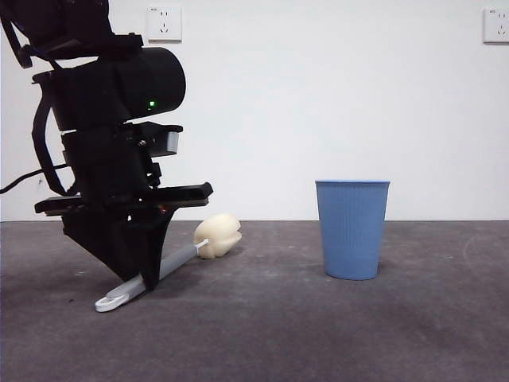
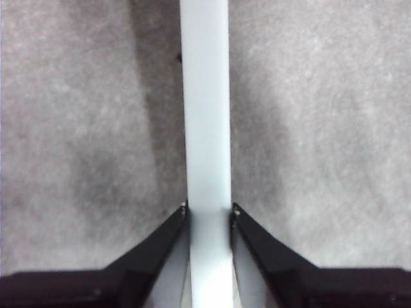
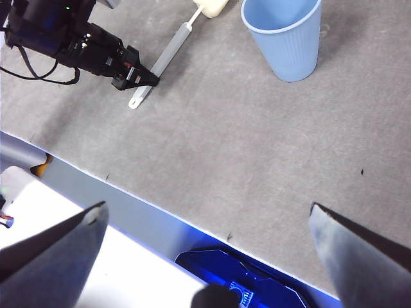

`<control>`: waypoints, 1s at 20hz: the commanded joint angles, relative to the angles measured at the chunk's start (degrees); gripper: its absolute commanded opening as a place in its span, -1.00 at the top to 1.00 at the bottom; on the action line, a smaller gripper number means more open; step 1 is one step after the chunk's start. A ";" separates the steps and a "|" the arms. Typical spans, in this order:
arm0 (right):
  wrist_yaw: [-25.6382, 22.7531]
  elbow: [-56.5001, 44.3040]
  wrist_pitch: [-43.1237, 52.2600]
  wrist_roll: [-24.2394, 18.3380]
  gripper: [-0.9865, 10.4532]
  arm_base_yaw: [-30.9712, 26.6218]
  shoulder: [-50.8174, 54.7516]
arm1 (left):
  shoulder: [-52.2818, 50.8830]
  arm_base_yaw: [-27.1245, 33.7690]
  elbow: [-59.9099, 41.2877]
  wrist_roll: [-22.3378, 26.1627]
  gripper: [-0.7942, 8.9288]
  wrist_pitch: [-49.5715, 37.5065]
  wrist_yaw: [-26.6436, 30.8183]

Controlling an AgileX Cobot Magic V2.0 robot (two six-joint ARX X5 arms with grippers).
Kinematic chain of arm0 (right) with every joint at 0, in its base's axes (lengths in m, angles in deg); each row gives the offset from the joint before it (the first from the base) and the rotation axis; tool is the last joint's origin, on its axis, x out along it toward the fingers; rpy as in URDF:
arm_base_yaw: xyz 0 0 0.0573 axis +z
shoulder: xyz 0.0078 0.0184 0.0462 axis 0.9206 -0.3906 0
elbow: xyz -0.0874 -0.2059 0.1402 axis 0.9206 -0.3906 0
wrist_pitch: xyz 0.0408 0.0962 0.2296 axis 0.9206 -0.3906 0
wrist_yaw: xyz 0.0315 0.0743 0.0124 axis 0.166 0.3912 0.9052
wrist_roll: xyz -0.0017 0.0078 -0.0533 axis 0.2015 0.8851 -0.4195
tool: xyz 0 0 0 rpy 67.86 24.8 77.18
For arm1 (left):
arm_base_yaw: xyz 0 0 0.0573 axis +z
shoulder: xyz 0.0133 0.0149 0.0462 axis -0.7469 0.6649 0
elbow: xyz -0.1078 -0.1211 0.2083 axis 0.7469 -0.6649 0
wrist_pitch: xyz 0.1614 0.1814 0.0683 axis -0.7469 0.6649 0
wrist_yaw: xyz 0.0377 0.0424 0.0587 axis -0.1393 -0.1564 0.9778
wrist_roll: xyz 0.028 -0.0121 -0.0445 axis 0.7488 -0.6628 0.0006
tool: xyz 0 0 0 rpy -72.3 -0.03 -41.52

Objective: Pick up the cup brush,pick up the cup,insert the brush into the cup,clean the cup,put the cup brush back,put the cup back to the fixed position on the table

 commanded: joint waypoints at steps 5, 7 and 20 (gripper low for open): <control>0.33 0.09 5.09 6.32 -0.16 2.14 -5.92 | -10.36 -0.13 0.46 5.79 0.85 5.64 -0.17; 0.15 -0.20 9.86 6.27 -0.16 3.06 -9.25 | -16.39 -0.11 0.50 6.60 0.85 7.63 -0.17; -31.17 -23.52 61.51 15.65 -0.16 28.70 -23.65 | -39.67 -0.11 0.55 8.31 0.85 19.28 -0.04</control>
